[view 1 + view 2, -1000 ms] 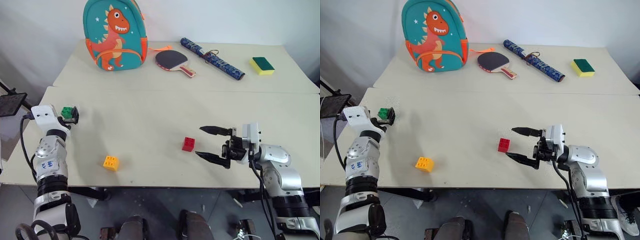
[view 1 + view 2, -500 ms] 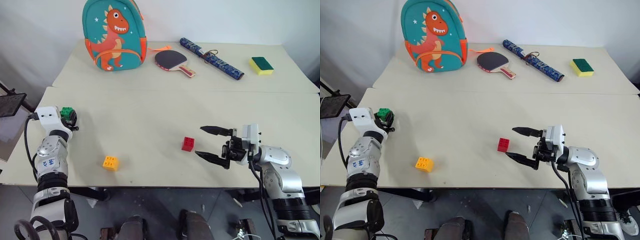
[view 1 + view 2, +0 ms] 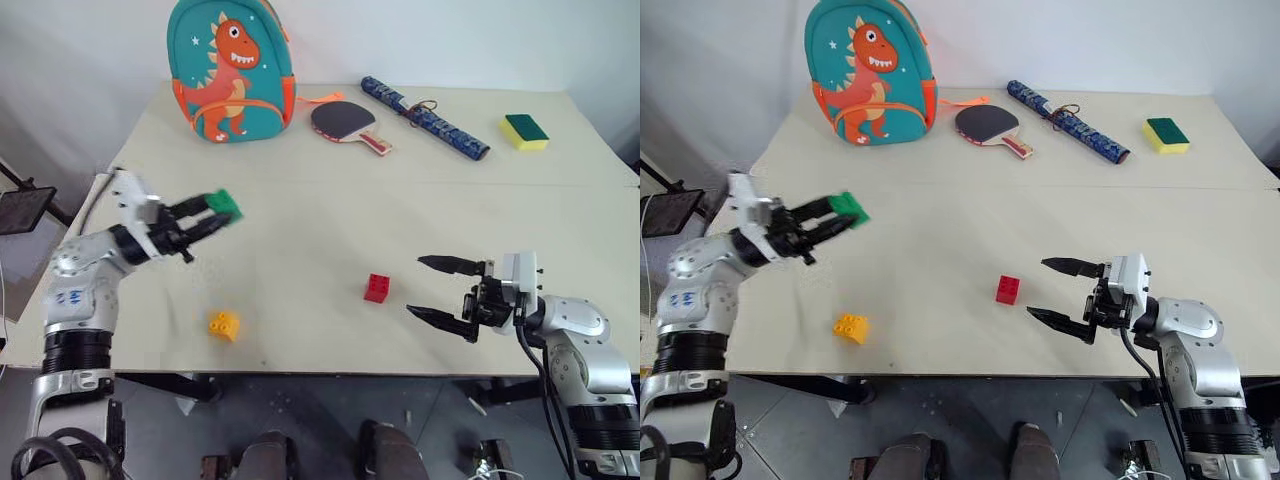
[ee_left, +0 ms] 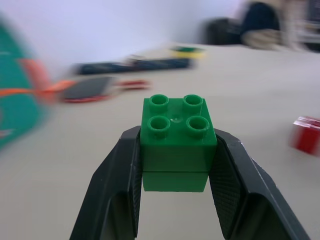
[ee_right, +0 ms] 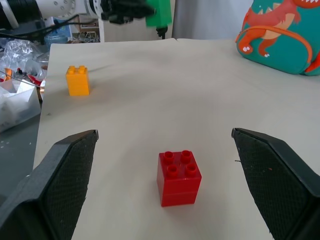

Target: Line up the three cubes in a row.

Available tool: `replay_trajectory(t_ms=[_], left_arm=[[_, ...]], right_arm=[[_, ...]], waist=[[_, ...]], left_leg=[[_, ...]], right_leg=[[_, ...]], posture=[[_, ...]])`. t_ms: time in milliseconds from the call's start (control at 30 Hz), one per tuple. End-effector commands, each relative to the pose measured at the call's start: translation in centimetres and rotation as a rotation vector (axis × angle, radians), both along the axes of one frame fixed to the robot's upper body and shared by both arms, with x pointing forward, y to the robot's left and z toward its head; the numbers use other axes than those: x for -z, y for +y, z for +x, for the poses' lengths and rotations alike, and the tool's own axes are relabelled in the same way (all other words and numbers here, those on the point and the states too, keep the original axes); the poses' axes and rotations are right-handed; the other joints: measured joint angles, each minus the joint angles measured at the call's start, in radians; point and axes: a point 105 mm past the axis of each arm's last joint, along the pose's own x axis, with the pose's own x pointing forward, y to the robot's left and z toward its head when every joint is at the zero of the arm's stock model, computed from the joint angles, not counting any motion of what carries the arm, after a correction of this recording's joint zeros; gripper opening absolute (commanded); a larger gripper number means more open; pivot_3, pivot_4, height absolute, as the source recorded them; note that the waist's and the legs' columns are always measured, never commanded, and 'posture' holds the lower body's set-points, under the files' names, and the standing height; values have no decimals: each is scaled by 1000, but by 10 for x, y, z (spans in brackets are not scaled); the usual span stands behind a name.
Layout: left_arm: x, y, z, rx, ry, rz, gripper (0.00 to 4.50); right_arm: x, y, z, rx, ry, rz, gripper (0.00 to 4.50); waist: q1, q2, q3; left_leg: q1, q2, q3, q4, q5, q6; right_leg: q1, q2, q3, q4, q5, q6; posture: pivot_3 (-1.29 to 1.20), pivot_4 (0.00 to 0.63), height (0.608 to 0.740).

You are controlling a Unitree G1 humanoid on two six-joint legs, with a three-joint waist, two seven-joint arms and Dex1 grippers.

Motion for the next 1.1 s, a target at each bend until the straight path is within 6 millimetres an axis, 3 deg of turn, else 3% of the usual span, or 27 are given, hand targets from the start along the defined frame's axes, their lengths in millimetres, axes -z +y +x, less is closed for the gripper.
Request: replay_trajectory(t_ms=[33,200,367,567,700,733,867,1000,1033,1100], left_arm=[[14,-37,1,190,49,112,1481],[38,-63,9,262,105,200,1481],[60,-74,18,265,145,272,1481],[77,-83,14,308,157,343,1481],[74,-86,14,327,150,327,1481],[75,-86,13,339,154,333,2041],[69,-89,14,351,117,308,3100],[47,-85,23,292,30,215,4277],[41,-82,23,287,13,195,4481],[33,-76,20,305,0,166,4481]], right_arm=[[-6,-13,-11,-9,-12,-48,4500],[-1,-25,-23,-10,35,-83,4500],[1,-23,-26,-3,36,-92,4500],[3,-20,-28,4,34,-86,4500],[3,-17,-28,4,31,-79,4500],[3,-17,-28,4,30,-78,4500],[4,-15,-28,4,30,-76,4500],[5,-12,-27,-2,28,-67,4500],[5,-12,-26,-5,28,-66,4500],[5,-11,-26,-8,29,-66,4500]], waist=[[5,-1,0],[2,-1,1],[-3,-1,1],[5,-2,1],[20,-2,1],[21,-2,1],[21,-2,1],[21,-2,1],[21,-2,1],[20,-2,1]], left_leg=[[0,0,0,0,0,0],[-1,0,1,-1,0,1],[-1,0,1,0,0,1],[-1,0,1,0,-1,2],[-1,0,1,2,-1,2],[-1,0,1,2,-1,2],[-2,0,1,2,-1,2],[-2,0,1,2,-1,2],[-2,0,1,2,-1,2],[-2,0,1,2,-1,2]], right_leg=[[0,0,0,-1,0,0],[0,0,0,-2,0,0],[0,0,0,-2,0,0],[0,0,0,-2,0,0],[0,0,0,-2,0,0],[0,0,0,-2,0,0],[0,0,0,-2,0,0],[0,0,0,-2,0,0],[0,0,0,-2,0,0],[0,0,0,-2,0,0]], posture=[[0,150,740],[0,150,740],[0,150,740],[0,150,740],[0,150,740],[0,150,740],[0,150,740],[0,150,740],[0,150,740],[0,150,740]])
